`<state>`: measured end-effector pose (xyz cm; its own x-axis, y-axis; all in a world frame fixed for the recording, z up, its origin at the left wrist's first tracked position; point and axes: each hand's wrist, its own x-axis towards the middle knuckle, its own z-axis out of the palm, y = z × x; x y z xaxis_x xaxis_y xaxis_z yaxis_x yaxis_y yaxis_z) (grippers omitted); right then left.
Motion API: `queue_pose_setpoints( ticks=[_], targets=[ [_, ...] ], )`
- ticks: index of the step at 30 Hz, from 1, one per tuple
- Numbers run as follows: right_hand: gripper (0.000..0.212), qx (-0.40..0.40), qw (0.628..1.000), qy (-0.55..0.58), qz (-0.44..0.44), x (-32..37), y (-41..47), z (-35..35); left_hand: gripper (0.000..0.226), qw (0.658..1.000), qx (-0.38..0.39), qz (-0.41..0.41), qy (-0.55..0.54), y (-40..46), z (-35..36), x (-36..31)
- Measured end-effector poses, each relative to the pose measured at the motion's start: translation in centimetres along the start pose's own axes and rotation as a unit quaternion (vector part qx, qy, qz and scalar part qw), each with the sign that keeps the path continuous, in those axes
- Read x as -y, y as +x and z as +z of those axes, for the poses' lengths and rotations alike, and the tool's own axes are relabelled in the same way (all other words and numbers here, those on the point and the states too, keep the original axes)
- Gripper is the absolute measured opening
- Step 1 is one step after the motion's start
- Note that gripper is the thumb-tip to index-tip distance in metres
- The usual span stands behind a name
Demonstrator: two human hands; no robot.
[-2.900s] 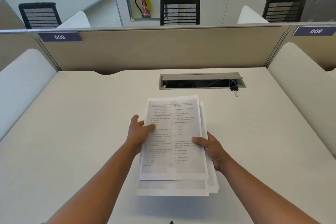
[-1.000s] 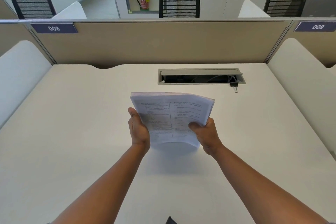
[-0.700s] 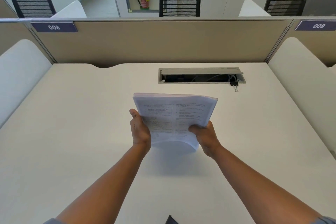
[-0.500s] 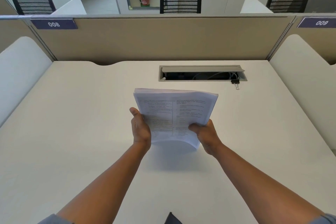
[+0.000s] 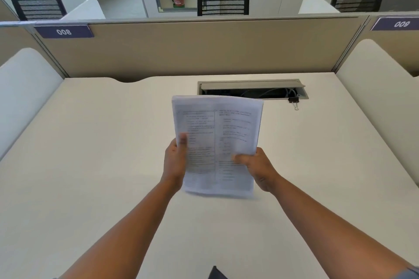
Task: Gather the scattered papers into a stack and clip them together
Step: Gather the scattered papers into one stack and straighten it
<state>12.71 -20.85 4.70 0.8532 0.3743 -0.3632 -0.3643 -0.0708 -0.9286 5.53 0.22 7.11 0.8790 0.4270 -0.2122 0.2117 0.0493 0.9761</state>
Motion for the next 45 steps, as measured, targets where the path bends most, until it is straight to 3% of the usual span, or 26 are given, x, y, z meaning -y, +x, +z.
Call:
queue_pose_setpoints(
  ticks=[2,6,8,11,14,17,21,30,36,41,45],
  targets=[
    [0.030,-0.003,1.000,-0.007,0.018,0.3,0.1,-0.3,0.044,0.998,0.053,-0.032,0.013,0.8,-1.1,0.2],
    [0.025,-0.008,0.998,0.014,0.058,1.6,0.1,-1.1,0.055,0.964,0.204,-0.143,-0.096,1.4,-2.7,0.5],
    [0.027,0.006,0.996,0.012,0.084,1.9,0.5,-1.4,0.053,0.944,0.239,-0.185,-0.133,1.3,-2.9,0.9],
    [0.038,0.029,0.993,-0.005,0.112,2.2,0.8,-1.6,0.052,0.941,0.245,-0.190,-0.134,1.4,-2.6,1.7],
    [0.033,0.066,0.992,-0.004,0.110,2.6,0.6,-2.1,0.046,0.954,0.198,-0.185,-0.129,1.6,-2.3,2.0],
    [0.038,0.098,0.986,0.074,0.115,1.8,0.4,-3.3,0.044,0.957,0.122,-0.189,-0.182,1.9,-2.4,2.2],
    [0.059,0.072,0.964,0.217,0.133,-0.4,0.0,-2.8,0.039,0.945,0.023,-0.191,-0.266,2.3,-1.9,2.5],
    [0.042,-0.017,0.941,0.330,0.075,-0.8,0.6,4.1,0.037,0.918,-0.053,-0.163,-0.357,2.0,1.9,2.3],
    [0.036,-0.060,0.944,0.314,0.079,-1.1,1.0,3.9,0.039,0.913,-0.053,-0.163,-0.370,1.6,2.0,2.7],
    [0.035,-0.068,0.968,0.229,0.076,-0.8,1.7,2.0,0.046,0.913,-0.062,-0.150,-0.375,2.8,-0.8,2.8],
    [0.028,-0.067,0.988,0.128,0.062,0.3,2.4,-1.1,0.042,0.941,-0.091,-0.146,-0.290,5.0,-5.4,2.3]
  ],
)
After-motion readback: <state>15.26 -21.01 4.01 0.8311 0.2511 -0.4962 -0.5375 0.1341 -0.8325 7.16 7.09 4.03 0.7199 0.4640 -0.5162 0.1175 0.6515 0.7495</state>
